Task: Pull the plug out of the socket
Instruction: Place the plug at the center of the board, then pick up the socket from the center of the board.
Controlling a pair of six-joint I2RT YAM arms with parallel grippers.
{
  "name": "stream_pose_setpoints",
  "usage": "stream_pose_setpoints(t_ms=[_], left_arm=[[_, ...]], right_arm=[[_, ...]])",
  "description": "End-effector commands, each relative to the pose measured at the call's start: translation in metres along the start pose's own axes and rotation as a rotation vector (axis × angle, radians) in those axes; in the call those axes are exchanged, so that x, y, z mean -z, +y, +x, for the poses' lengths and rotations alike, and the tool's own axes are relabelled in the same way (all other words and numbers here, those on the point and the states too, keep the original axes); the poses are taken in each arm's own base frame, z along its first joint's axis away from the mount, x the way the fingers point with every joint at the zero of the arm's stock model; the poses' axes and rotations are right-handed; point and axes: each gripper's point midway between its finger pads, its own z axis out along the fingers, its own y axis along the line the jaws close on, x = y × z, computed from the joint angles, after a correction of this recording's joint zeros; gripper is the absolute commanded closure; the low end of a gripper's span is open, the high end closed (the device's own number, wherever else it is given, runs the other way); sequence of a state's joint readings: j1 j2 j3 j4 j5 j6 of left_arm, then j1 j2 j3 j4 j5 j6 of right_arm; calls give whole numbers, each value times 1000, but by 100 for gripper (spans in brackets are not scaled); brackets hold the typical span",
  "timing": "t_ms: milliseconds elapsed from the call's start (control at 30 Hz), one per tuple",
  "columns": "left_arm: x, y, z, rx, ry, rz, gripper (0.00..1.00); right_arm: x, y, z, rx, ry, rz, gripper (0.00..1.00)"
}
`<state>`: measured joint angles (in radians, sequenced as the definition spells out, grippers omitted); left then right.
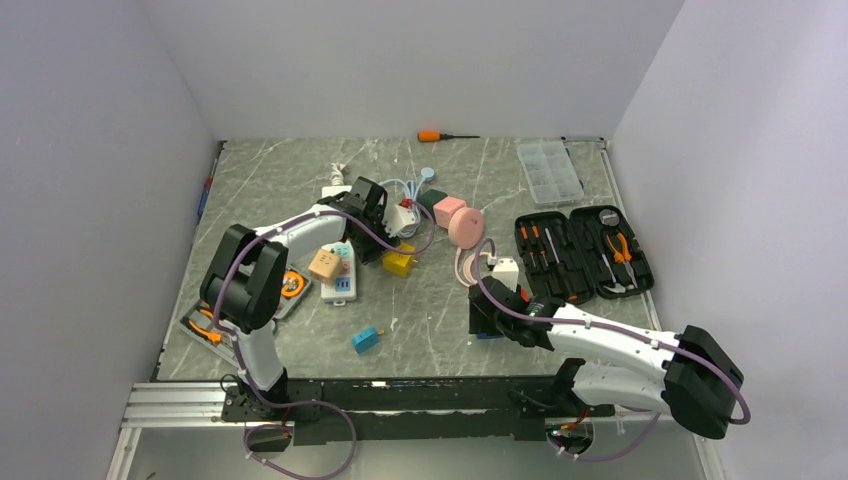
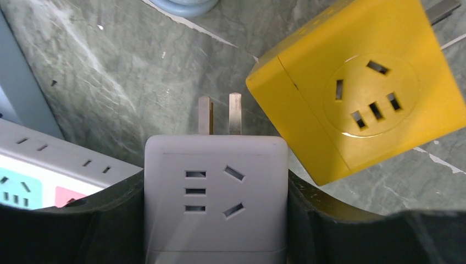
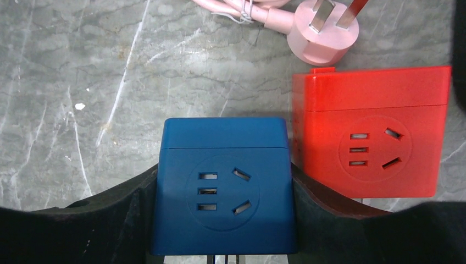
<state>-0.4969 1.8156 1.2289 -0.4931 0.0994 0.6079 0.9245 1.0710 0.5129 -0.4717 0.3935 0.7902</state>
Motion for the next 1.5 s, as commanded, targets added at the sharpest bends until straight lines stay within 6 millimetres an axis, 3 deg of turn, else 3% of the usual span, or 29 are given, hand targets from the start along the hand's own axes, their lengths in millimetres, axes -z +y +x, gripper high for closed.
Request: stream_pose_setpoints(t_ms=[0,100,233,300,400,600,700,800,933,1133,1300,1467], left_arm=[[-5,-4,0,27,-8,2,90],[-5,-9,5,33,-1,14,75],[-2,-17,5,39,-13,51,32],[1,-22,3,44,-19,76,23],[11,-28,1,43,-27,106,1],[63,-32,-23,53,-108,142,1],[97,-32,-33,86,-143,168,1],[129,-23,-38,152,-176,157,1],[167,0,-32,251,-215,127,1],[207,30,-2,369,-279,52,1],[221,30,15,371,-300,-18,1],[229,20,20,367,-327,-39,1]], right_arm=[[0,9,-3,-18,-12,-34,38],[4,13,-6,-8,-14,-46,26],[12,19,-18,-3,-31,-64,20],[18,25,-27,-7,-45,-74,15],[29,33,-46,-4,-76,-83,11],[58,49,-122,32,-230,-73,6],[50,51,-159,50,-265,-29,6],[28,53,-183,89,-260,49,6],[-7,59,-201,131,-243,138,4],[-56,55,-205,163,-193,244,4],[-78,51,-214,200,-196,316,5],[-98,46,-218,227,-197,371,8]])
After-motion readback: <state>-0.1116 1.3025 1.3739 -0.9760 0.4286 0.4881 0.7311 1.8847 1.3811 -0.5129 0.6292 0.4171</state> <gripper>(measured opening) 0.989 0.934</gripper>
